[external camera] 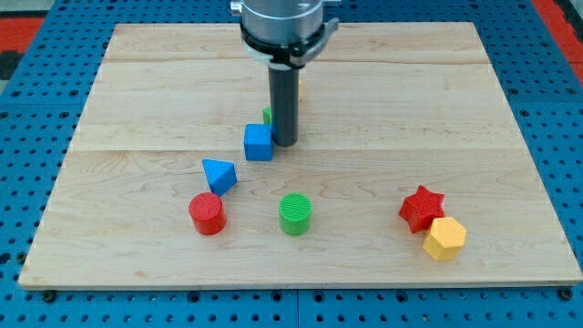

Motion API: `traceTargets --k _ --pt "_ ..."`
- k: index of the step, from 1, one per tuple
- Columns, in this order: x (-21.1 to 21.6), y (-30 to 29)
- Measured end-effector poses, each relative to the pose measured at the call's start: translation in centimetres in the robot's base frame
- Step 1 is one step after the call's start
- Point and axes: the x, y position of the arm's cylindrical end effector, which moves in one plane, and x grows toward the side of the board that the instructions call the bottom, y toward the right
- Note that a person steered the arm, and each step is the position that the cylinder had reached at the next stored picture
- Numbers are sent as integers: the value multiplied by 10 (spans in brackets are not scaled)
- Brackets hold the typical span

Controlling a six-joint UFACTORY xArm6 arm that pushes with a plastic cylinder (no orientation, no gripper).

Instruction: Push blue cube into left side of green star

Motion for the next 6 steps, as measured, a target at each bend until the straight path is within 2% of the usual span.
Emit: traceTargets --k 1,3,4,5,6 --pt "-1 43" --pt "-89 48" --pt "-92 20" --pt "-74 -20" --pt "-100 36"
